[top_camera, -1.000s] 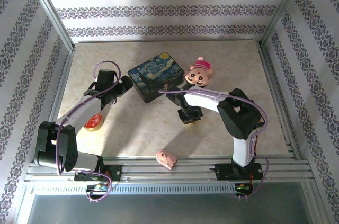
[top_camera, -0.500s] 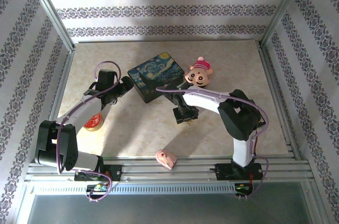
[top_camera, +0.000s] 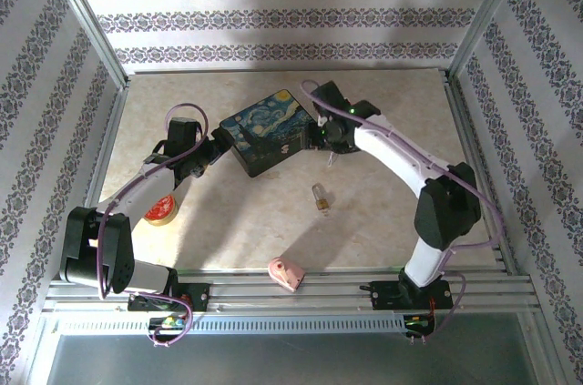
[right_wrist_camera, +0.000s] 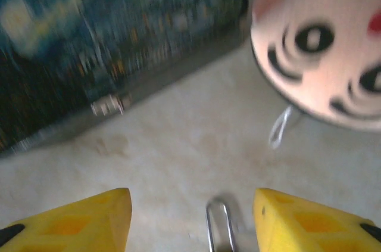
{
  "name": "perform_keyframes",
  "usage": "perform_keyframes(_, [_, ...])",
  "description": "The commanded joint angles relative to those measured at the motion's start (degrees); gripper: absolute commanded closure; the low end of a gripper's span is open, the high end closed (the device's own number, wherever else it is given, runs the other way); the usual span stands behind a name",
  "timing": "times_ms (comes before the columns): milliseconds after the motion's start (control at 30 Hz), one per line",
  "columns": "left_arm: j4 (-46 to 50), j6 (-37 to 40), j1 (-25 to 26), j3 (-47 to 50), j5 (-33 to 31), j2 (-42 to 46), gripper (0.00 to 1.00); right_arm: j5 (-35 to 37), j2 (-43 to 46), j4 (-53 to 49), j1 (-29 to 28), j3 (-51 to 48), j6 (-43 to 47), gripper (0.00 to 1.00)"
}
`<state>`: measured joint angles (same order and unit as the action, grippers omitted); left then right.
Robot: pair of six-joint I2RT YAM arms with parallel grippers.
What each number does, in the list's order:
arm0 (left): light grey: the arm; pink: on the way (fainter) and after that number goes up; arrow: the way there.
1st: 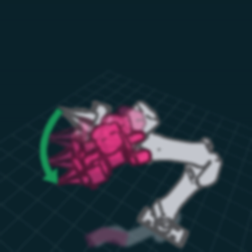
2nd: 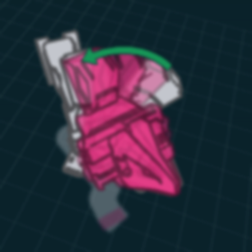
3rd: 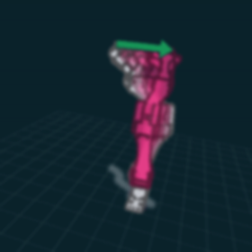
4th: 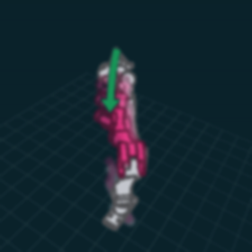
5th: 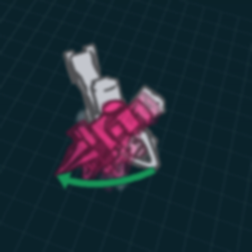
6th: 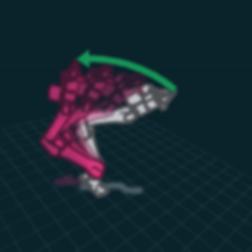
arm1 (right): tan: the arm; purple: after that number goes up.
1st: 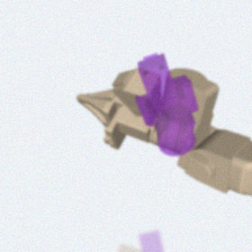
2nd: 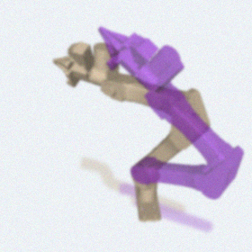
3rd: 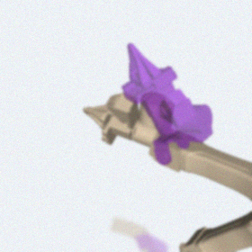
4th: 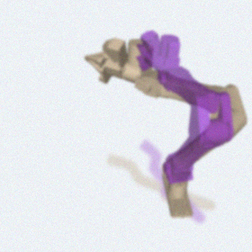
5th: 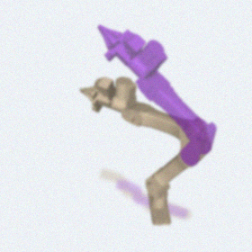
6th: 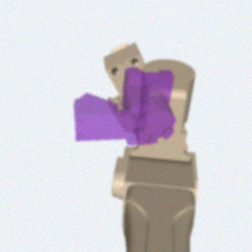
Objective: Unlock the padlock with the key
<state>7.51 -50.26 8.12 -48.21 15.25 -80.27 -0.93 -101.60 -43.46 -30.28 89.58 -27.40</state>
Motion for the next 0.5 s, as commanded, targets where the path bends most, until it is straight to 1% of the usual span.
perform_keyframes(0, [-2.47, -1.27, -0.3, 0.51, 1.93, -1.07, 0.05, -0.93, -6.1, 2.68, 0.79, 7.57, 4.27, 0.44])
perform_keyframes(133, [-2.36, -1.05, -0.12, 0.49, 2.68, -1.72, 0.06, 1.09, -13.89, 3.04, 2.21, 16.37, 6.85, 0.44])
perform_keyframes(233, [-2.14, -0.38, 0.14, 0.17, 3.07, -2.23, 0.08, 1.89, -18.23, 2.94, 3.15, 20.93, 7.14, 0.44])
perform_keyframes(367, [-2.41, 0.02, 0.18, -0.37, 4.06, -3.59, 0.13, 2.31, -22.17, 2.44, 4.03, 24.69, 7.34, 0.43])
perform_keyframes(467, [-3.02, 0.22, 0.49, -1.29, 5.05, -5.34, 0.14, 1.93, -23.72, 2.42, 4.66, 25.12, 7.03, 0.44])
